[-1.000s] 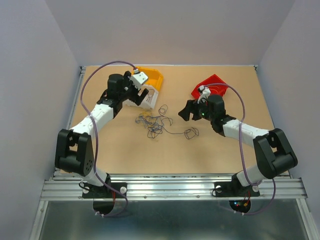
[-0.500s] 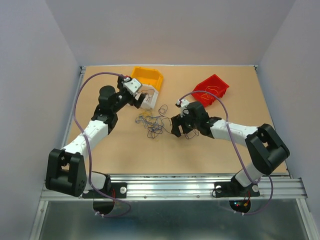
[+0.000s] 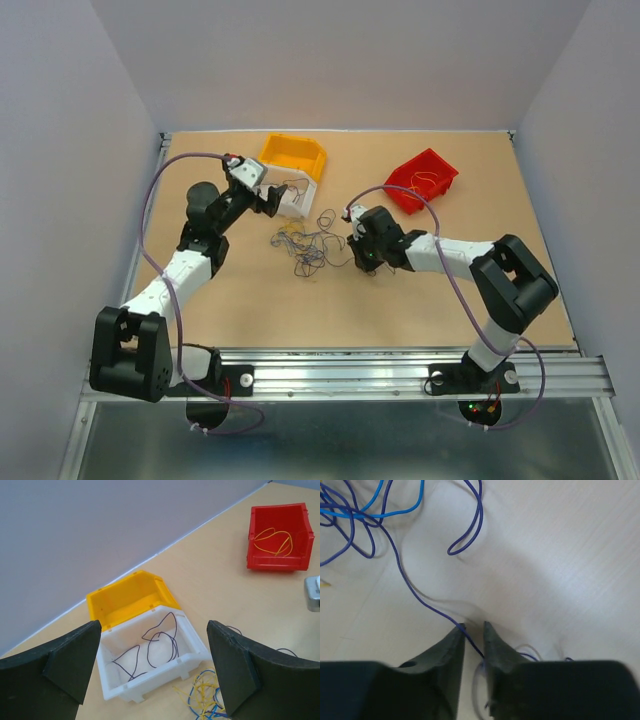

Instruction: Untangle the cables

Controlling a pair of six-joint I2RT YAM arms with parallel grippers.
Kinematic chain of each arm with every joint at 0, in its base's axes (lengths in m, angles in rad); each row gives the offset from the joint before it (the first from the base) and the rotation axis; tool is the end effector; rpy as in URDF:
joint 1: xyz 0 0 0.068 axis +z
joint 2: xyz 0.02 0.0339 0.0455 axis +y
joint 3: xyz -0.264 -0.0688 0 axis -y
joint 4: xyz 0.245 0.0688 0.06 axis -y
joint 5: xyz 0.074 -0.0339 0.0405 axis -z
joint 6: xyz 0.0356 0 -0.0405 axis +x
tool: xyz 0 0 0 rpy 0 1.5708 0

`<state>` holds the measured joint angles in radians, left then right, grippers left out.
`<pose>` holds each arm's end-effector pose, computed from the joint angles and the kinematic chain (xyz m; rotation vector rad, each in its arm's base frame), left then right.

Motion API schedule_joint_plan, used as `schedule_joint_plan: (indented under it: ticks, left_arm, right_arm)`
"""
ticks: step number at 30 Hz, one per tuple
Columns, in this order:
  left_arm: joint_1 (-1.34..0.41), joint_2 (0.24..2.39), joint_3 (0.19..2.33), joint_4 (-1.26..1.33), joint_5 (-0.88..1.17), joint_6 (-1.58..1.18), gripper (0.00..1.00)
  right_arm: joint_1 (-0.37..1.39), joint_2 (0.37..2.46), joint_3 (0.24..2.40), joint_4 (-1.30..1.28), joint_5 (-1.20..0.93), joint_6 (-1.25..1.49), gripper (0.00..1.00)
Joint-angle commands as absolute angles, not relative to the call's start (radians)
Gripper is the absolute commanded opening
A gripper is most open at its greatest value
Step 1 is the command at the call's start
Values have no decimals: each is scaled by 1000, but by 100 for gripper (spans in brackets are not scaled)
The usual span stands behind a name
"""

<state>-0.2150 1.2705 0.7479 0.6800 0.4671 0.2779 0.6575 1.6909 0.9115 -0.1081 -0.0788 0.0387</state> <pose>0.2786 -0.0772 0.3120 0.7114 1.2477 -0.2780 0.2652 0.2083 0.1612 -0.7935 2.3674 0.3953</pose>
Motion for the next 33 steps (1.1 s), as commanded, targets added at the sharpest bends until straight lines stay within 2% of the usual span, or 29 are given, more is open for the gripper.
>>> schedule_joint_plan:
  ticks: [1, 3, 7, 13, 21, 33]
  left_arm:
    - [-213, 1181, 687, 839, 527, 259, 99]
    - [-213, 1174, 669, 831, 583, 310, 99]
    - [-218, 1158, 658, 790, 763, 365, 99]
    - [-265, 1111, 620, 739, 900, 488, 99]
    - [-380, 1066, 554, 704, 951, 598, 99]
    - [-387, 1158, 615, 612, 1083, 610, 99]
  right_arm:
    - [692, 1683, 976, -132, -107, 9, 14]
    - [698, 1622, 966, -109, -155, -24, 0]
    - [707, 1473, 893, 21, -340, -28, 1]
    - [707, 1252, 775, 204, -481, 26, 0]
    - [707, 1128, 686, 417, -502, 153, 1]
    - [707, 1101, 649, 535, -456, 206, 0]
